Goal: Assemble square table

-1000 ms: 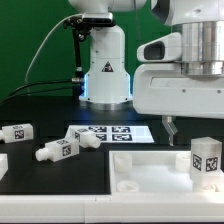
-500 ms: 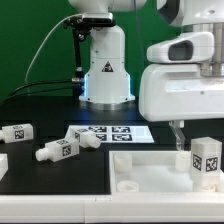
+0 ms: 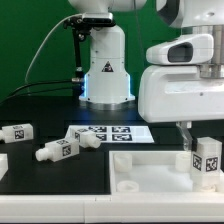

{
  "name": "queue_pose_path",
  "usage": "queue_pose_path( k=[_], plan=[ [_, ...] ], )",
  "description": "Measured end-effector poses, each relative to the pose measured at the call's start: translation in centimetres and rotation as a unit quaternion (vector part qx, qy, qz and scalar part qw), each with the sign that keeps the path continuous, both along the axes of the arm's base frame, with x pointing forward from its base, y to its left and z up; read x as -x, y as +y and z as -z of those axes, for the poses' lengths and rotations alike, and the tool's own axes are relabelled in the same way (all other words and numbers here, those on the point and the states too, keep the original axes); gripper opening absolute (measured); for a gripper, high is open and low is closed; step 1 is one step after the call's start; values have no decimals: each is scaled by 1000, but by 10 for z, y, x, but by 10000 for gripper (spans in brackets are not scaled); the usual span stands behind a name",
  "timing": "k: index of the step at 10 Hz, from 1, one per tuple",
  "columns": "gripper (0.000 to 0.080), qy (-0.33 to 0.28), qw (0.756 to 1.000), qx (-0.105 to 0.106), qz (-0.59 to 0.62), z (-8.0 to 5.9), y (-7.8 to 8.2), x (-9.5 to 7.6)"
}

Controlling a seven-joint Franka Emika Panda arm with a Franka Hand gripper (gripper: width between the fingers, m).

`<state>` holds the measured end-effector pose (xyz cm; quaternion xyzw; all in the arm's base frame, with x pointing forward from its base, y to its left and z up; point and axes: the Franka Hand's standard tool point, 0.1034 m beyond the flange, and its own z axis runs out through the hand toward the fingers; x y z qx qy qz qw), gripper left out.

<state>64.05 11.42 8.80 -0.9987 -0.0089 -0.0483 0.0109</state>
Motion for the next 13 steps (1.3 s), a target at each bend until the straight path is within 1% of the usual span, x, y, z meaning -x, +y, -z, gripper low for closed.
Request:
queue_pose_path(
  k=[1,3,4,5,6,7,8,9,10,11,12,13],
  plan=[
    [284,1,999,-4,44,0,0,0],
    [284,-2,991,-13,131,0,-1,-1],
    [284,-3,977,-21,212,0,-1,0],
    [284,-2,957,-25,290,0,-1,1],
    [284,3,927,-36,372,0,0,2],
    [284,12,881,-55,470,1,0,2],
    [284,15,831,-64,553,1,2,3],
    [284,19,804,-73,590,1,2,3],
    [284,24,782,-82,617,1,1,3],
    [284,25,780,-83,620,1,0,3],
    [284,24,795,-82,601,2,1,3],
    [488,16,810,-85,580,1,2,1]
  ],
)
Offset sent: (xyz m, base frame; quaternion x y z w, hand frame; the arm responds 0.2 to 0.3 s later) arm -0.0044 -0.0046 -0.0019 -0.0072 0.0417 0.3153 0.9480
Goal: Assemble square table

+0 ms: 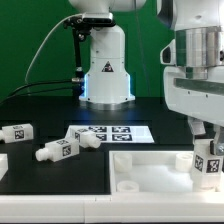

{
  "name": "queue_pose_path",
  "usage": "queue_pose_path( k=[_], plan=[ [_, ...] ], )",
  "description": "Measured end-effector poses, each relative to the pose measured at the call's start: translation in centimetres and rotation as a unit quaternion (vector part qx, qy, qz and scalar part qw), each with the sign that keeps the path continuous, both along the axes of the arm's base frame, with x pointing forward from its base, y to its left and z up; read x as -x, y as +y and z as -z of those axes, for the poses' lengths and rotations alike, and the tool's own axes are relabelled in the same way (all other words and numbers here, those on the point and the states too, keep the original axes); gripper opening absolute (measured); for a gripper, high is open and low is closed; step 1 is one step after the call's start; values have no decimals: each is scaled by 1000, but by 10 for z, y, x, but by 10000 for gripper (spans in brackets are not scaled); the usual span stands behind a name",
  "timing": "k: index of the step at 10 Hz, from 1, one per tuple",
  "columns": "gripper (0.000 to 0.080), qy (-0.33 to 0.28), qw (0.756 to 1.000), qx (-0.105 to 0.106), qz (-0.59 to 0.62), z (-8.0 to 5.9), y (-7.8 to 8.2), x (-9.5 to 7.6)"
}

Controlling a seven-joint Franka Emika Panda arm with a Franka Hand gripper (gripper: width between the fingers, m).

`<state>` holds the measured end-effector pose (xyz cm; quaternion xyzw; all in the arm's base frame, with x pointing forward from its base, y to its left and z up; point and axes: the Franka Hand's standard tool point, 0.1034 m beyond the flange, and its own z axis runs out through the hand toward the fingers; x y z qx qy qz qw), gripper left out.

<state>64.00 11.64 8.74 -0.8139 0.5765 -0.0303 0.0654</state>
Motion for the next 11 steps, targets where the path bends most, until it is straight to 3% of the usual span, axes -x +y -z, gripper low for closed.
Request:
queue_pose_path(
  k=[1,2,3,6,8,9,10,11],
  plan=[
    [596,-15,992,25,-124,0,-1,-2],
    [596,-27,970,46,-235,3,2,-3],
    [639,-28,958,50,-282,5,5,-1],
    [646,-33,925,64,-374,5,2,-2],
    [649,-37,862,84,-499,5,-2,-2],
    [649,-37,871,81,-483,5,-1,-2],
    [530,-36,876,80,-474,5,-1,-2],
    [530,-36,877,80,-473,5,-2,-2]
  ],
)
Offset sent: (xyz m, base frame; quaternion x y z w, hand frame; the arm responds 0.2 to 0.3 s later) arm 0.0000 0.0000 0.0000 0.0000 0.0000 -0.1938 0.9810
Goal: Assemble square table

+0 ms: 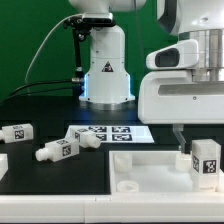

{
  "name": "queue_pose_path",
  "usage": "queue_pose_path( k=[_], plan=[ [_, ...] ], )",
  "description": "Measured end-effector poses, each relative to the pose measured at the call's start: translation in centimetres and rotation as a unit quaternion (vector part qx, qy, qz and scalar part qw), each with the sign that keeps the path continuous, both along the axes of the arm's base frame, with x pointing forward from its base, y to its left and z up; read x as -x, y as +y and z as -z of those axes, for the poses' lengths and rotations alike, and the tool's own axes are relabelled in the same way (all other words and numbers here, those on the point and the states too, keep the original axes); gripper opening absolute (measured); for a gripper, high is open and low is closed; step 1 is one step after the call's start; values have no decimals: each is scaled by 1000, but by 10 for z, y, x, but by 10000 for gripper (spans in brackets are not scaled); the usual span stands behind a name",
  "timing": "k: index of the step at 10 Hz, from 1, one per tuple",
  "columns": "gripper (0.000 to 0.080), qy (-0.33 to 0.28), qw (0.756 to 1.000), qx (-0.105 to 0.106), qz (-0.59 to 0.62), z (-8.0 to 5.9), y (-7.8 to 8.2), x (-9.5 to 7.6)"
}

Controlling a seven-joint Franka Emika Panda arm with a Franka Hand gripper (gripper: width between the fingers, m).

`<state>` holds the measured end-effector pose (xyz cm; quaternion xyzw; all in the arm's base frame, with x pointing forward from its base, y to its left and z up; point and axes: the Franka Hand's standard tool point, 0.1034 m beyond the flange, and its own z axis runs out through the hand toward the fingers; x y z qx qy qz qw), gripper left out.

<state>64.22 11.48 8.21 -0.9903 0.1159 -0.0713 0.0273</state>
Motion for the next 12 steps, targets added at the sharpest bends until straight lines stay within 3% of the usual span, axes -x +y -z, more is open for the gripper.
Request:
queue_pose_path(
  k=[1,2,5,8,9,11,12],
  plan=[
    [348,1,1000,-3,22,0,0,0],
    [286,2,999,-7,53,0,-2,0],
    [286,9,970,-29,242,1,-3,2],
    [286,36,851,-89,517,3,-1,6],
    [287,37,827,-95,554,3,0,6],
    [287,37,827,-95,552,3,0,6],
    [373,38,849,-87,520,4,0,8]
  ],
)
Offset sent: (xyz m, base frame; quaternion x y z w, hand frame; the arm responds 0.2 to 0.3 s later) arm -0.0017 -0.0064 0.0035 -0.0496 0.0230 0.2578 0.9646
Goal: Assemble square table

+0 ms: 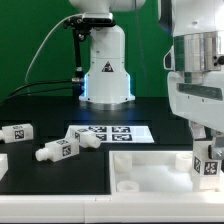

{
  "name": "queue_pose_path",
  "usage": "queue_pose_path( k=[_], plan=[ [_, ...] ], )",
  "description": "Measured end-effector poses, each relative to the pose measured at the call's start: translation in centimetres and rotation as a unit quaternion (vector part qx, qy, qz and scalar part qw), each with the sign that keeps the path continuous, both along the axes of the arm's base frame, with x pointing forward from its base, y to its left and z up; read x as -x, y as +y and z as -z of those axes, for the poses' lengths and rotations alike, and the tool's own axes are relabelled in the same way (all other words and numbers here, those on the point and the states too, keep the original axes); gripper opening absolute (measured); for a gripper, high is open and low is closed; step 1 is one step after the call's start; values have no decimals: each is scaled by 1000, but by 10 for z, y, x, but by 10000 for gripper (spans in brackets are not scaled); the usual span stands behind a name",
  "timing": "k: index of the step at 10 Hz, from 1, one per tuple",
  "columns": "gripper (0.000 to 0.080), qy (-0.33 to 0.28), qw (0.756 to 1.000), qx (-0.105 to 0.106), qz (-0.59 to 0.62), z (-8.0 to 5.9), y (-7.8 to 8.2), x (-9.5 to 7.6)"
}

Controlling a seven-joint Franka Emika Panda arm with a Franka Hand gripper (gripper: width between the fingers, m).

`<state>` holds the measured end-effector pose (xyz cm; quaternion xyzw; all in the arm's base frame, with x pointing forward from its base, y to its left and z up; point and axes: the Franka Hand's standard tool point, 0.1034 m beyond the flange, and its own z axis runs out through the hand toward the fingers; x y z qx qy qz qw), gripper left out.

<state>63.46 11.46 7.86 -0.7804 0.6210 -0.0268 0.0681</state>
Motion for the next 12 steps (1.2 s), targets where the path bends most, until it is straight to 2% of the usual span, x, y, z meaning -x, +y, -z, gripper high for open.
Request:
queue_pose_path(
  k=[1,2,3,4,7,8,9,10,11,12],
  plan=[
    [510,5,998,7,-61,1,0,3],
    [510,1,987,21,-162,1,-1,3],
    [620,-4,965,31,-262,-1,-1,4],
    [640,-10,943,37,-330,-2,-3,3],
    [649,-15,910,49,-411,-1,-5,3],
    [649,-18,885,60,-462,-1,-6,2],
    [649,-35,801,88,-592,-3,-3,-2],
    [649,-44,776,94,-622,-1,0,-3],
    [649,-43,791,91,-603,-1,0,-3],
    [533,-42,791,91,-603,-1,-1,-3]
  ],
)
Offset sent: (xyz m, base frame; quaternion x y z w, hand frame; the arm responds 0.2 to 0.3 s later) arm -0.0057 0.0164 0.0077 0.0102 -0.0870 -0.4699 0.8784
